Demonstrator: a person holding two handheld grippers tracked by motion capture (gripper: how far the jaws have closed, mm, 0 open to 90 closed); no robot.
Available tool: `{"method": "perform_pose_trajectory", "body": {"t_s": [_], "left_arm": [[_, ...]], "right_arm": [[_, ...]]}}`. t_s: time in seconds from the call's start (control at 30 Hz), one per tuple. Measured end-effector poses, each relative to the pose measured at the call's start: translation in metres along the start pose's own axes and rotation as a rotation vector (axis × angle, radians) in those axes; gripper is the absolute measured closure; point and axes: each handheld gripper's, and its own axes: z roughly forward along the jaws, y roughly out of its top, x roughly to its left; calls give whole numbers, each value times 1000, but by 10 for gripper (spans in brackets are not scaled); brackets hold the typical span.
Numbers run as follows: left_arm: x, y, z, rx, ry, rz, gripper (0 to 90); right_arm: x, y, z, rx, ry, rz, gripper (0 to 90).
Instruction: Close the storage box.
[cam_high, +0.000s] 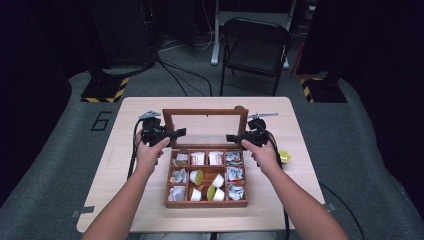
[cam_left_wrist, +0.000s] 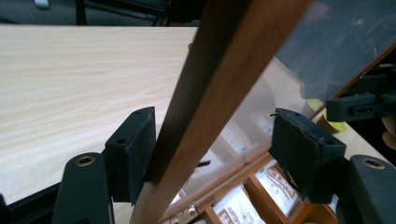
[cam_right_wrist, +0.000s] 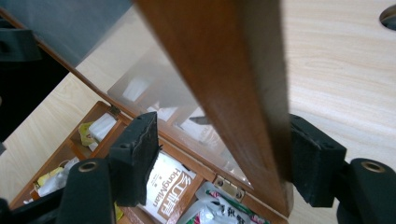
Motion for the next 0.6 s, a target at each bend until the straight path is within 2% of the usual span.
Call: {"method": "perform_pose_trajectory", "body": {"t_s": [0.07,0.13,0.2,0.37,0.53,0.6], "left_arm": [[-5,-2,-8,-26,2,38,317],[-10,-3,-15,-28,-10,52,313],[-15,-5,-22,-31,-15,94,312],[-24,-10,-39,-52,-37,114,312],[-30,-18,-52,-50,-48,134,312],[-34,-23,-57,-53,-55,136,311]], "right_arm": [[3,-4,-5,-18,-5,-31,321],[6,-7,-14,-48,10,-43,327],[9,-9,-24,-77,21,-51,342],[23,-11,-48,-128,38,-126,353],[31,-18,-62,-140,54,-143,370],[34,-23,-67,-137,44,-156,368]]}}
